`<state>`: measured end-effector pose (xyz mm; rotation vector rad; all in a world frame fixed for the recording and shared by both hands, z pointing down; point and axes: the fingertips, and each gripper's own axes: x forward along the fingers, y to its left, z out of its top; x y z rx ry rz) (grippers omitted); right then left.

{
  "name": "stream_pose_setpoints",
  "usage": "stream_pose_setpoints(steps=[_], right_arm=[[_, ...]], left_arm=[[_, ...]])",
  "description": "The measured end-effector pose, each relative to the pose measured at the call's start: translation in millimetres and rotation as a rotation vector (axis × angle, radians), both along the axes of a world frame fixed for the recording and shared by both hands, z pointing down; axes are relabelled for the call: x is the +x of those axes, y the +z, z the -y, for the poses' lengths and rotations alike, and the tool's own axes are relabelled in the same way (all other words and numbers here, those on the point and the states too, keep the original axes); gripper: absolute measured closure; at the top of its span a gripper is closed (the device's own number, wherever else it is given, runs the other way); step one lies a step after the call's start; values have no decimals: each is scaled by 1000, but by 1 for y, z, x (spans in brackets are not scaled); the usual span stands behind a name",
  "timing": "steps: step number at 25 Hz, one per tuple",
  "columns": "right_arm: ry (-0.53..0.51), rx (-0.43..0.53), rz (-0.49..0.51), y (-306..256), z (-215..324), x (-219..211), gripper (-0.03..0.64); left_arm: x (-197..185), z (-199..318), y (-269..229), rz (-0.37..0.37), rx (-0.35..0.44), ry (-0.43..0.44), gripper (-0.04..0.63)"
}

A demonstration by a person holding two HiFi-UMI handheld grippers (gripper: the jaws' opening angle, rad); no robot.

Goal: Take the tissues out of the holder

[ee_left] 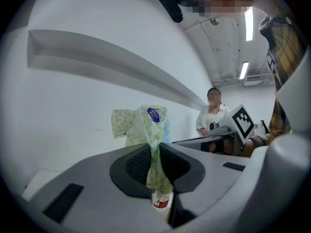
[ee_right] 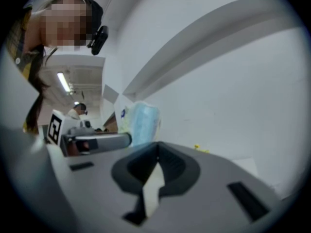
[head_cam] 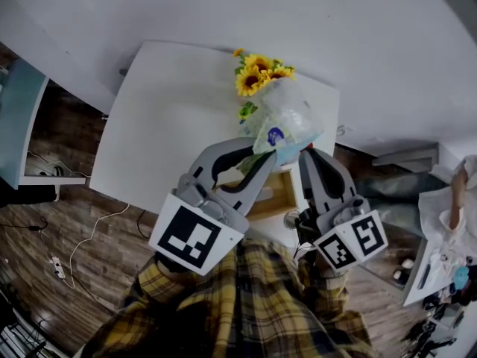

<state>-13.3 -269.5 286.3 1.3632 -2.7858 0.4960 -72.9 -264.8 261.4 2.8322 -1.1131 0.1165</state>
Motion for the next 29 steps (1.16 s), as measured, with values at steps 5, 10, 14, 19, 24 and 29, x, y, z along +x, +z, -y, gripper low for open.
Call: stream_pose_setpoints(steps=[5,10,14,19,24,29], right_arm=[[-3,-3,-9,3,0,-1,606],[-7,-4,-9,4,0,-2,606],[-9,-6,-9,6,0,-4,606],[-8,-5,-8,6,0,-4,606],[-3,-8,-9,7,1,-3,606],[-6,-11,-10,9,1,-5,606]], left_arm=[[1,0,2,2,1,6,540],[1,0,2,7,1,9,540],[1,1,4,14,1,12,540],[2,1,6,15,0,16,540],[2,1,7,20,-2,23,540],[1,2,9,27,-3,23,540]])
